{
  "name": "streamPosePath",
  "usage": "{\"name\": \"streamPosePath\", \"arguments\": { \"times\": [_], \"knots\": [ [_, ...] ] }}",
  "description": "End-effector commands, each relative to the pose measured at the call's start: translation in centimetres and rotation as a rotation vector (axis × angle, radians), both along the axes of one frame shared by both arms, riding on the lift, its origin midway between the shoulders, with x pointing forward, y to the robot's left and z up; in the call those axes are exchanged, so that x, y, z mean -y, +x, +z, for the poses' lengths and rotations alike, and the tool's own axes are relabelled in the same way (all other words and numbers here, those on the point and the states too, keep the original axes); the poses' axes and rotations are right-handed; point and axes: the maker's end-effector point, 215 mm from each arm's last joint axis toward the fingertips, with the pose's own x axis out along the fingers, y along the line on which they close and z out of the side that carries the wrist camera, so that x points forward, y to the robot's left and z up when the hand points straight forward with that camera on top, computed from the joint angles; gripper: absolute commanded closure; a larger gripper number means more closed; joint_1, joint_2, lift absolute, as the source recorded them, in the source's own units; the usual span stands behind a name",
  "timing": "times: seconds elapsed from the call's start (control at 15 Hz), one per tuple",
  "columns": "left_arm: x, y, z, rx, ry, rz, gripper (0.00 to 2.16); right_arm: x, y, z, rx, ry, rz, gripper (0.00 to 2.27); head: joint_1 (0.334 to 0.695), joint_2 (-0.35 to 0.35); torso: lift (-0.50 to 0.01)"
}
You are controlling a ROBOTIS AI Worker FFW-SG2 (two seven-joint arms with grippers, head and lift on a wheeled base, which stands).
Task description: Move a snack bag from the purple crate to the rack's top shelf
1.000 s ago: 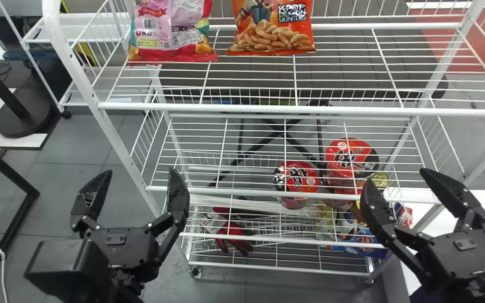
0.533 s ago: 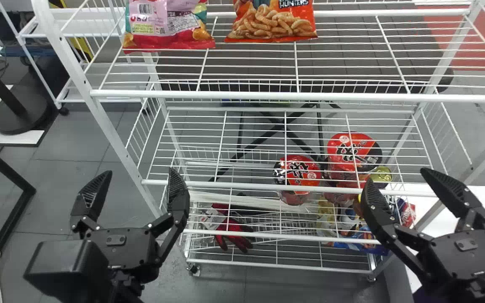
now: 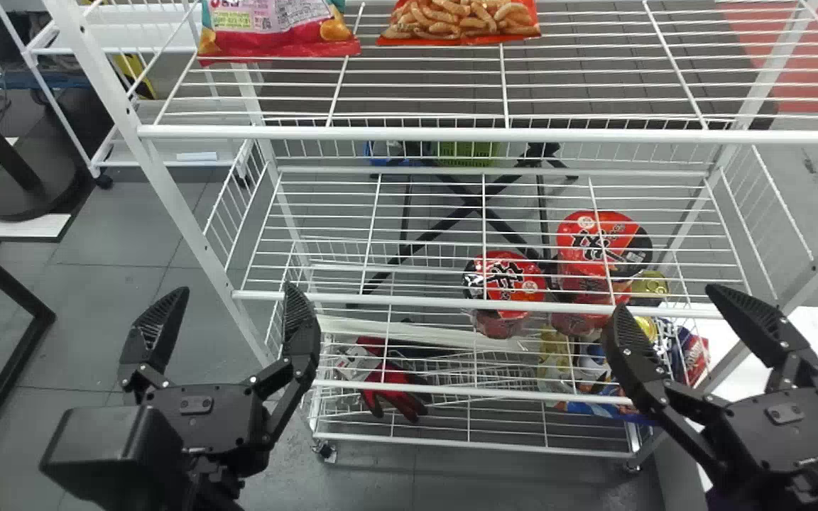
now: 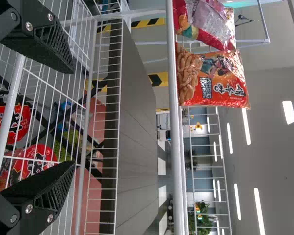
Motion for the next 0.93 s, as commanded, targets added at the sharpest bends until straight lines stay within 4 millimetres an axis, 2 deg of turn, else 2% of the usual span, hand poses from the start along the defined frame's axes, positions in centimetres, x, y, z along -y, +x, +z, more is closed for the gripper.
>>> {"name": "streamPosePath", "arguments": {
  "times": [0.0, 0.87],
  "knots": [
    [-0.01, 0.10, -0.02, 0.001, 0.001, 0.000, 0.10, 0.07, 0.05, -0.02, 0.000, -0.001, -0.001, 0.17, 0.695, 0.074, -0.295],
    [0.14, 0.38, -0.21, 0.000, -0.005, -0.002, 0.10, 0.29, 0.13, 0.30, 0.019, 0.004, -0.008, 0.17, 0.695, 0.068, -0.347]
  ]
}}
